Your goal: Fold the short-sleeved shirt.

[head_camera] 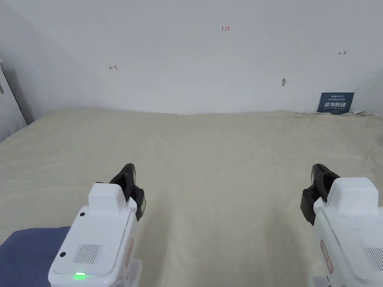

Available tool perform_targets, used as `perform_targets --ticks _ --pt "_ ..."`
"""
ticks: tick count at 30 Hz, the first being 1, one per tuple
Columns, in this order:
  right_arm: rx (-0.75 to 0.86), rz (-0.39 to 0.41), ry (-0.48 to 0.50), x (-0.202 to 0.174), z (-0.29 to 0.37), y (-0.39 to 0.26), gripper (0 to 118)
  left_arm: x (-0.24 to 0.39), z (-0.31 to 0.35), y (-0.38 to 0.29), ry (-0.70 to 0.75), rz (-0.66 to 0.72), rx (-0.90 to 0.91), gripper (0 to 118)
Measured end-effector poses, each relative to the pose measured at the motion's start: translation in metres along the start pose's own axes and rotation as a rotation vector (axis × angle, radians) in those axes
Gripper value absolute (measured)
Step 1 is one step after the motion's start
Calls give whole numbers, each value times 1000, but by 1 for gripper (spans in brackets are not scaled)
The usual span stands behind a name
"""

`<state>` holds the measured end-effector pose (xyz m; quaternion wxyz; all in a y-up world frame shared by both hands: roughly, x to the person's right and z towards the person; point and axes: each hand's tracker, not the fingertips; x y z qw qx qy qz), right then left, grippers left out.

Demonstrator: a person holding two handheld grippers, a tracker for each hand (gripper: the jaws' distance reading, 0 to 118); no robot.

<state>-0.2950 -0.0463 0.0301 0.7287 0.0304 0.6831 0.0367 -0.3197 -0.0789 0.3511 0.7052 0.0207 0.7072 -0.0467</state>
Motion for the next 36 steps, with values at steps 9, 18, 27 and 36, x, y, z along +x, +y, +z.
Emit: perform_targets --ticks 9,18,27,36 --pt "-2 -10 -9 1 5 -5 0 6 2 -5 -2 36 -16 0" --pt "-7 -12 -8 2 6 -4 0 8 2 -3 -9 27 -12 0" --pt "-9 -10 -13 3 6 -4 0 11 0 -6 -6 12 -22 0" --pt "-13 -10 -6 1 5 -4 0 9 -1 -6 -6 9 -25 0"
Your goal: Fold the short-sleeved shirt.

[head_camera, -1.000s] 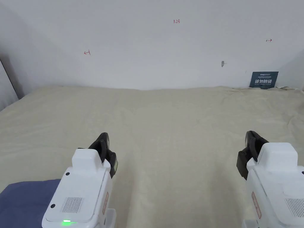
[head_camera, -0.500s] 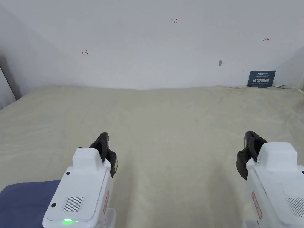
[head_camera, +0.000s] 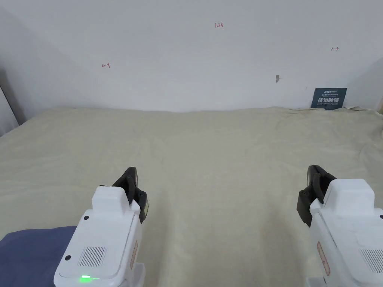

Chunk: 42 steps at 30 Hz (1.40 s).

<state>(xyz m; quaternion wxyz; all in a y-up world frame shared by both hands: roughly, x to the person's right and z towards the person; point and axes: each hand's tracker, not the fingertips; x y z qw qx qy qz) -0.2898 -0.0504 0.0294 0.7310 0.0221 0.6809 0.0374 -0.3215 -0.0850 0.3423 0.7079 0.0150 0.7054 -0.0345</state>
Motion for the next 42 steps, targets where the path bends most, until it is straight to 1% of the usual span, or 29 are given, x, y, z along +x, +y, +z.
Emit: perform_targets --ticks 12,14,15,16,17,18,19,20,21,22,23,28,31,42 --pt "2 0 0 -2 0 2 1 -4 1 0 8 -7 2 0" --pt "-7 -1 2 -2 0 2 3 -5 1 -1 7 -7 3 6" --pt "-10 0 2 -2 0 2 7 -5 1 0 6 -3 1 11" --pt "-13 -1 2 -2 0 2 21 -7 1 0 1 4 -3 24" --pt "-18 -1 0 -2 0 2 38 -8 1 0 2 13 -8 41" --pt "-22 -6 6 -1 -1 2 57 -8 0 0 4 19 -12 64" --pt "-24 -9 6 -1 -1 2 77 -9 -1 0 5 23 -14 90" --pt "-27 -15 8 -1 -1 2 88 -10 -1 1 5 27 -17 108" --pt "-27 -17 5 -1 -1 2 98 -11 -1 1 8 28 -20 118" --pt "-26 -16 2 0 0 1 108 -11 -1 1 12 27 -19 118" --pt "-22 -16 -4 0 0 1 111 -11 1 0 20 21 8 118" --pt "-13 -24 -18 3 2 1 118 -11 2 -1 21 -1 2 118" --pt "-8 -39 -18 5 3 1 118 -12 3 -1 21 10 6 118" --pt "2 -47 -21 7 5 3 118 -12 5 4 31 15 24 118"
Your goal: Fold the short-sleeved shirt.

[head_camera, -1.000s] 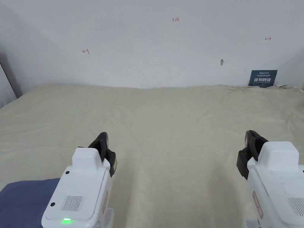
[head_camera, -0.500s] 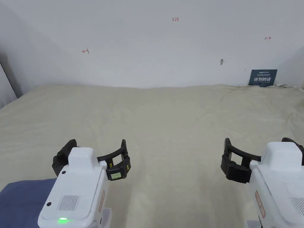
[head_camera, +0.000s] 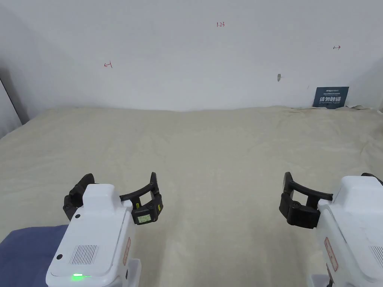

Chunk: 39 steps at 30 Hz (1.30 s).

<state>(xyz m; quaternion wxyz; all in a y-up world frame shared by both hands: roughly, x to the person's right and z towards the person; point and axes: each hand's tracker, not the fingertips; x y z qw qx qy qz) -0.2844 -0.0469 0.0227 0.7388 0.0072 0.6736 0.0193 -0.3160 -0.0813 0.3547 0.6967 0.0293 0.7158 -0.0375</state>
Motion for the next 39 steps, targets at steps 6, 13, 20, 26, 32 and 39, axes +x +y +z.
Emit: perform_targets --ticks 6,13,20,26,32,39 --pt "2 2 -2 1 0 1 118 0 1 1 3 -1 0 118" --pt "-1 2 -3 1 0 1 118 -2 2 2 9 6 2 118" --pt "0 2 -4 0 0 1 118 -4 1 2 15 8 0 118" --pt "-3 5 -3 0 -1 0 118 -6 1 1 16 26 -3 118" --pt "-4 4 -2 -1 0 -1 118 -6 1 1 17 16 -4 118" --pt "-3 7 -1 -2 0 -1 118 -5 2 0 12 12 -2 118"
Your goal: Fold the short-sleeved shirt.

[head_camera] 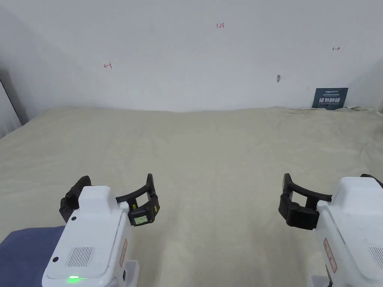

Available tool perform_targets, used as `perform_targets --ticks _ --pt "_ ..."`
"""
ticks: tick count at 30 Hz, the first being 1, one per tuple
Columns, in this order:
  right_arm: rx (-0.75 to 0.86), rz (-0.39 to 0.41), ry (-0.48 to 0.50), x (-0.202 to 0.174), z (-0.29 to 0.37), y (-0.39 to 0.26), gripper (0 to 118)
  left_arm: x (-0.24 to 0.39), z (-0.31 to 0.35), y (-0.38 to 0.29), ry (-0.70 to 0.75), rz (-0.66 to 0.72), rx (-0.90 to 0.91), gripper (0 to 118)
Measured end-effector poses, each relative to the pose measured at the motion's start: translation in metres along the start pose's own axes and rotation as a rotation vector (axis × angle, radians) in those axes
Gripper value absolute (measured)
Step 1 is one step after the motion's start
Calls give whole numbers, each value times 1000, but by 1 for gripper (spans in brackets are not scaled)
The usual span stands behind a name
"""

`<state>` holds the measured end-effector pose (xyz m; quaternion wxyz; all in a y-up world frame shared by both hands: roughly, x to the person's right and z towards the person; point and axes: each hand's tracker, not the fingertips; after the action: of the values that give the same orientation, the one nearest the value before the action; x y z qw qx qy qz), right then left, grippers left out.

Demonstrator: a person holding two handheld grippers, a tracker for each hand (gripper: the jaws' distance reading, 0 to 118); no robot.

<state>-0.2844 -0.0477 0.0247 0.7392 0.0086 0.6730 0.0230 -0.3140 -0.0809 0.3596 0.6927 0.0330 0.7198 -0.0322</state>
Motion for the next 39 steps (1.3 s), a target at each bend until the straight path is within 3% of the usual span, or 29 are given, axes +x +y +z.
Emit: perform_targets --ticks 39 --pt "20 -5 1 -1 3 5 118 -2 0 0 -3 -14 7 118"
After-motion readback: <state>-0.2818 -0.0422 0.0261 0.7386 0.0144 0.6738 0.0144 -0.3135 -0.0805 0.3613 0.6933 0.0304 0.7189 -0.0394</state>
